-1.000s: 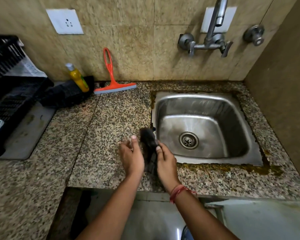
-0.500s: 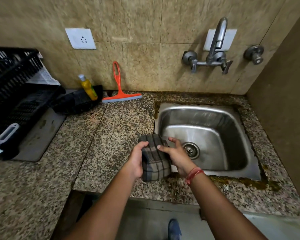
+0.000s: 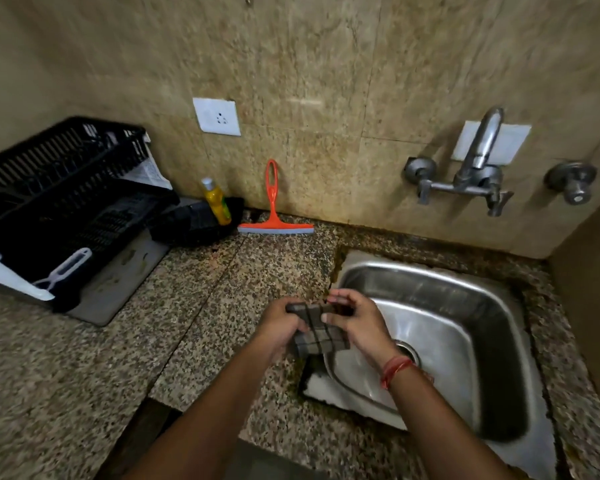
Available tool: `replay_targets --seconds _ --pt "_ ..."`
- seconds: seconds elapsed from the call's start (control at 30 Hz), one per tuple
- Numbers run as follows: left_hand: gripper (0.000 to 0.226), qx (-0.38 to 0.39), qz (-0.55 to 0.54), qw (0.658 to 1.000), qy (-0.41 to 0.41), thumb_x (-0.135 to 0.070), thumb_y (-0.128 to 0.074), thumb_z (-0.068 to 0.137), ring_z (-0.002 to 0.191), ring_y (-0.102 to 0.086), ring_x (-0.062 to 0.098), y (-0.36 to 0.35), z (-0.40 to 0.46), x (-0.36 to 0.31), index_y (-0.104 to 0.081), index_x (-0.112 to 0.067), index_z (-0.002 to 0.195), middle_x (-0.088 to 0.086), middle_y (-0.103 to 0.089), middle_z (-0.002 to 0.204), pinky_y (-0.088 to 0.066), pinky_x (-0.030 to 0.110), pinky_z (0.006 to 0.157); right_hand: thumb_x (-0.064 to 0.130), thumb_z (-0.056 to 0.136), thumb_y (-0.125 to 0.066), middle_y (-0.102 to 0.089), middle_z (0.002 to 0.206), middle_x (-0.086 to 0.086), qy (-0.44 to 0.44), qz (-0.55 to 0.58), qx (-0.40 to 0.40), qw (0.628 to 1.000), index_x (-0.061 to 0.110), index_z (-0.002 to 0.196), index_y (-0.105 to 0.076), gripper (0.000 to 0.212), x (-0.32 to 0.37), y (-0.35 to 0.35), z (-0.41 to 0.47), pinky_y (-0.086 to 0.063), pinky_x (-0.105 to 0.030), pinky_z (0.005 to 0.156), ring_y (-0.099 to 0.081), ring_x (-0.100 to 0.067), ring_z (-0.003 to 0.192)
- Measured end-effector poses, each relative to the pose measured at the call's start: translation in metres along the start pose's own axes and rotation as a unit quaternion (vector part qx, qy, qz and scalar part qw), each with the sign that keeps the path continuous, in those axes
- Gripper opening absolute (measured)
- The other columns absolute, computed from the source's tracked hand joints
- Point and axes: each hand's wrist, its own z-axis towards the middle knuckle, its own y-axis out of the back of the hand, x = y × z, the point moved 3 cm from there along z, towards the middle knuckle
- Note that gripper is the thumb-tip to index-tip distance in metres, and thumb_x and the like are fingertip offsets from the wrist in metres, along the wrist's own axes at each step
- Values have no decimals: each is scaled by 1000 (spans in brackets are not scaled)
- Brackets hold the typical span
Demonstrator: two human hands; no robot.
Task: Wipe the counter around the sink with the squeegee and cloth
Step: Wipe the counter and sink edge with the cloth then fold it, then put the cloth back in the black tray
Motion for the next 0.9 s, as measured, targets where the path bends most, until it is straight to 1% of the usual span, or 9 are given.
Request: replay_targets --seconds 0.07,0.17,0.3,0.4,0.5,0.6,0.67,0.83,0.9 --pt "45 -32 44 998 -16 12 -59 72 96 -64 25 9 4 -12 -67 -17 106 9 -70 104 -56 39 85 1 71 -82 -65 115 3 27 -111 59 992 27 112 -67 51 10 -8 11 -49 -31 99 -61 -17 109" --pt "29 -49 76 994 -55 3 -57 75 89 -67 28 19 12 -22 -70 -18 91 15 -72 97 -57 41 77 6 78 -77 -65 103 4 91 -224 31 970 24 105 -72 32 31 -19 28 -48 -25 89 -61 -17 101" --pt "16 -60 27 994 -86 -10 -70 84 116 -54 18 40 26 -28 -70 -10 100 1 -55 129 -48 37 98 19 81 -78 -69 98 14 78 -136 0 988 38 89 -64 24 49 -27 52 -54 -31 84 -64 -11 96" --pt "16 -80 -71 988 -111 -13 -67 91 106 -61 22 56 29 -31 -64 -12 107 4 -64 114 -53 33 84 25 83 -76 -63 98 9 80 -80 -6 994 31 96 -53 27 59 -43 64 -51 -34 83 -61 -17 97" --pt "21 -127 -145 973 -127 -27 -64 94 103 -65 20 70 33 -31 -60 -21 114 2 -65 116 -58 40 86 35 82 -77 -58 107 3 70 -70 -27 995 24 108 -47 41 65 -58 77 -47 -34 84 -57 -20 102" --pt "24 -185 -193 956 -122 -35 -60 96 103 -66 22 99 50 -33 -58 -22 116 5 -64 121 -58 46 87 39 75 -83 -53 124 2 -11 45 98 994 33 127 -39 68 68 -95 96 -50 -40 98 -56 -19 114" --pt "28 -204 -217 947 -117 -37 -60 96 105 -65 22 120 64 -31 -55 -23 120 4 -61 124 -58 43 86 22 77 -83 -53 127 -2 -54 86 152 983 34 131 -35 73 69 -118 109 -52 -44 98 -59 -23 114" --pt "72 -126 -252 956 -81 -16 -80 80 112 -61 25 183 109 -20 -33 -26 134 5 -54 126 -54 45 94 14 74 -85 -57 113 -7 -47 95 -10 994 24 106 -40 56 75 -180 159 -53 -45 91 -62 -23 100" --pt "63 -158 -188 963 -106 -6 -76 82 107 -59 21 214 129 -22 -36 -22 129 1 -53 117 -54 34 84 16 74 -85 -59 107 -6 -37 126 -31 991 23 97 -40 51 82 -211 184 -53 -45 90 -62 -23 97"
